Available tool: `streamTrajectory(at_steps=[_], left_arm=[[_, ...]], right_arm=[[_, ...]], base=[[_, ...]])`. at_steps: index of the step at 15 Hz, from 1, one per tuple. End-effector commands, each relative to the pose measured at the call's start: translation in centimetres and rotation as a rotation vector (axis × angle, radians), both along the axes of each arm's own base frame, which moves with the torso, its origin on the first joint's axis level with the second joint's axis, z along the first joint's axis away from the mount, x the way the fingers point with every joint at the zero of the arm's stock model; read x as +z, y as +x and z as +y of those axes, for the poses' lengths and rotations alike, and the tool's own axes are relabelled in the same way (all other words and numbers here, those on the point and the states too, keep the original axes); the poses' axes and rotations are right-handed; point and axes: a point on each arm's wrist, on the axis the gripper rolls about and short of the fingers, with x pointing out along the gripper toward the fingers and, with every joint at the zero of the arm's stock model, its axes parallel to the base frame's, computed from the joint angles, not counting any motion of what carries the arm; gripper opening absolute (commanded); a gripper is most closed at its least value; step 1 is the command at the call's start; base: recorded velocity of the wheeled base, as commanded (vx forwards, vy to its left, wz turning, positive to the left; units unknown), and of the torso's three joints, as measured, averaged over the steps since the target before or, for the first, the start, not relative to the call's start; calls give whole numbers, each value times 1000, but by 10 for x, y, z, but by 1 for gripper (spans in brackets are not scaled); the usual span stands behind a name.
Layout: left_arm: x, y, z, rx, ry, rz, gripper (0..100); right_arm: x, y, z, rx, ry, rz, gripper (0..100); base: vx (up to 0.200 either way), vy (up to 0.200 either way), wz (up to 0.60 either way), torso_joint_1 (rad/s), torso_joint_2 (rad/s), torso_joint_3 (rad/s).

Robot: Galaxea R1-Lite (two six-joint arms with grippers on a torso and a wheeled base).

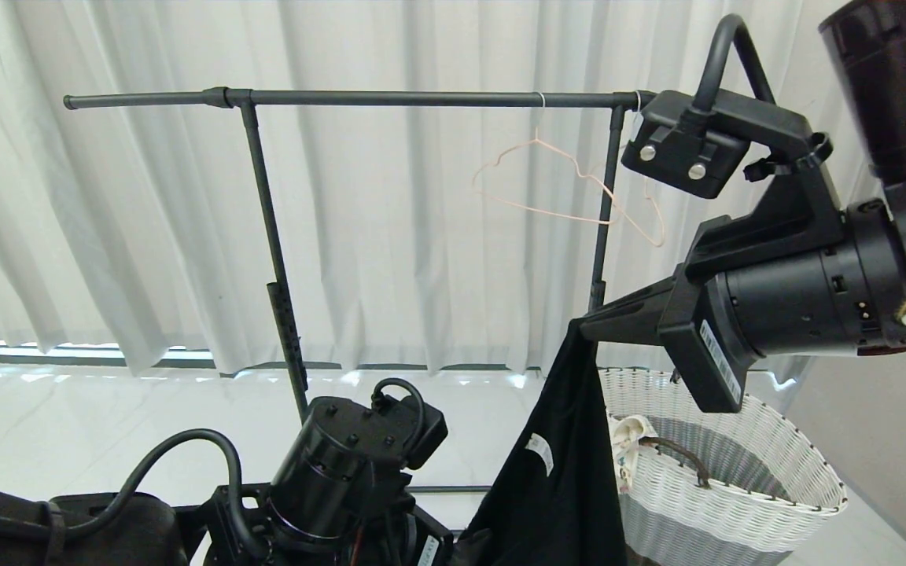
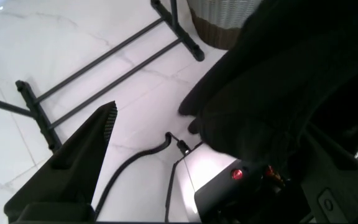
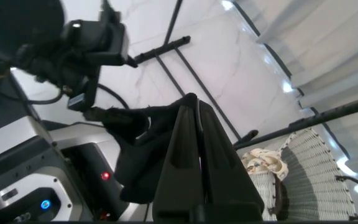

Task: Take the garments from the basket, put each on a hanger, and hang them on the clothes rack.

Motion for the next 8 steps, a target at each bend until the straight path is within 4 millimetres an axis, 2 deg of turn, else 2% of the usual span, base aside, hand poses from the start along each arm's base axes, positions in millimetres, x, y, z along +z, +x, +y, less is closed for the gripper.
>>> streamTrajectory(at_steps=[1, 8], left_arm=[[-2, 1, 1, 5, 6, 6, 100], [-3, 2, 1, 4, 4, 12, 100]], right_arm=[[3, -5, -2, 19, 10, -3, 0], [3, -15, 3, 69, 11, 0, 0]], base=[[0, 0, 0, 0, 0, 0], [0, 0, 0, 0, 0, 0]])
